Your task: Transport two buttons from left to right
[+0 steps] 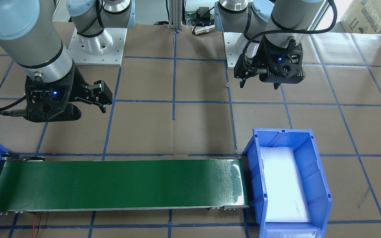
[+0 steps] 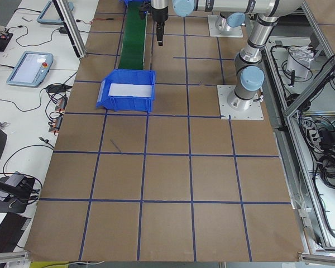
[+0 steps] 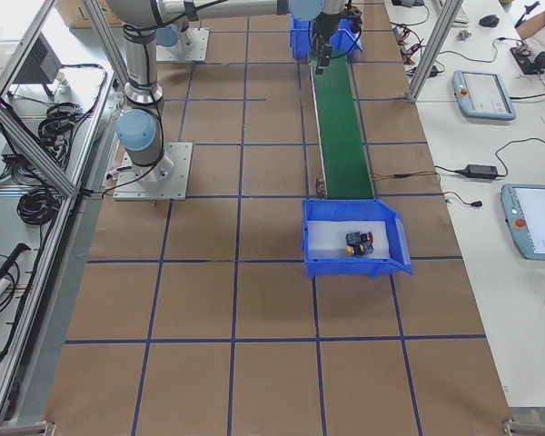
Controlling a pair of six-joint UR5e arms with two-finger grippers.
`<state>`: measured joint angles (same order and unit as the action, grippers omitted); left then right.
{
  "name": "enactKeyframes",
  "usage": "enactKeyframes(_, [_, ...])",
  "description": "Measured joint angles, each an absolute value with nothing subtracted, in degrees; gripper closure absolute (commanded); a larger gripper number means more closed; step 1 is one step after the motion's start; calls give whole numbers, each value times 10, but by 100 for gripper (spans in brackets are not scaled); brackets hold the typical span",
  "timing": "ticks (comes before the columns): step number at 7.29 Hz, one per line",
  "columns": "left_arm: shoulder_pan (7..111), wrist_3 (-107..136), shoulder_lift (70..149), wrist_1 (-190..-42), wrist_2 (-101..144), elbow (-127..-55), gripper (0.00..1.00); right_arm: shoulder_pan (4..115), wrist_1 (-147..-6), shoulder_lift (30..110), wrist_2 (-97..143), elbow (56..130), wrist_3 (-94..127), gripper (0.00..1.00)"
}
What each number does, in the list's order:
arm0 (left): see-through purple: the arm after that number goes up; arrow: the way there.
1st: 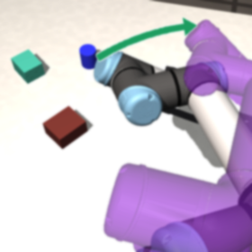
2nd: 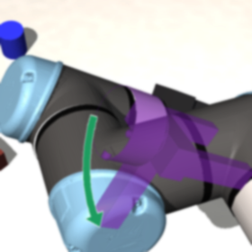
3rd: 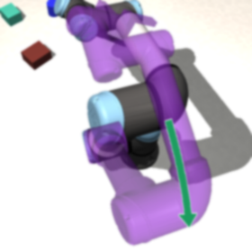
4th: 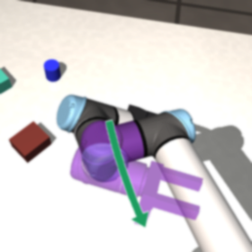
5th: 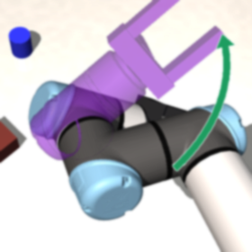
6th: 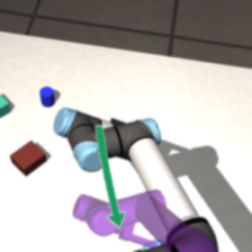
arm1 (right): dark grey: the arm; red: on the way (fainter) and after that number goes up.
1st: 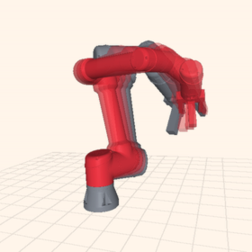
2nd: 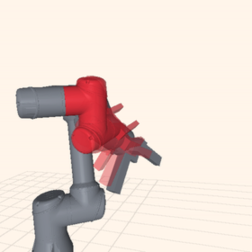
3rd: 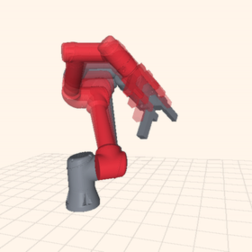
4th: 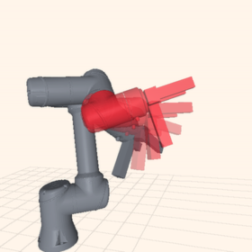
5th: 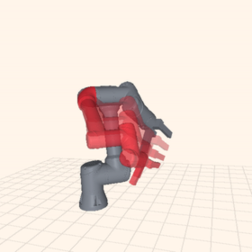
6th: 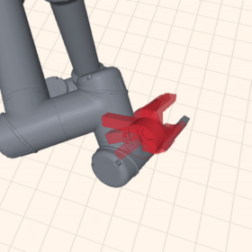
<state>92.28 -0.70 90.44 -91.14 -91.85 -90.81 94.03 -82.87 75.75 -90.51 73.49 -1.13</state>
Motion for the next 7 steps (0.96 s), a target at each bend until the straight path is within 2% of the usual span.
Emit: enactKeyframes(7, [923, -7, 904, -911, -918, -908, 0, 950, -830, 754, -905, 747, -1, 0])
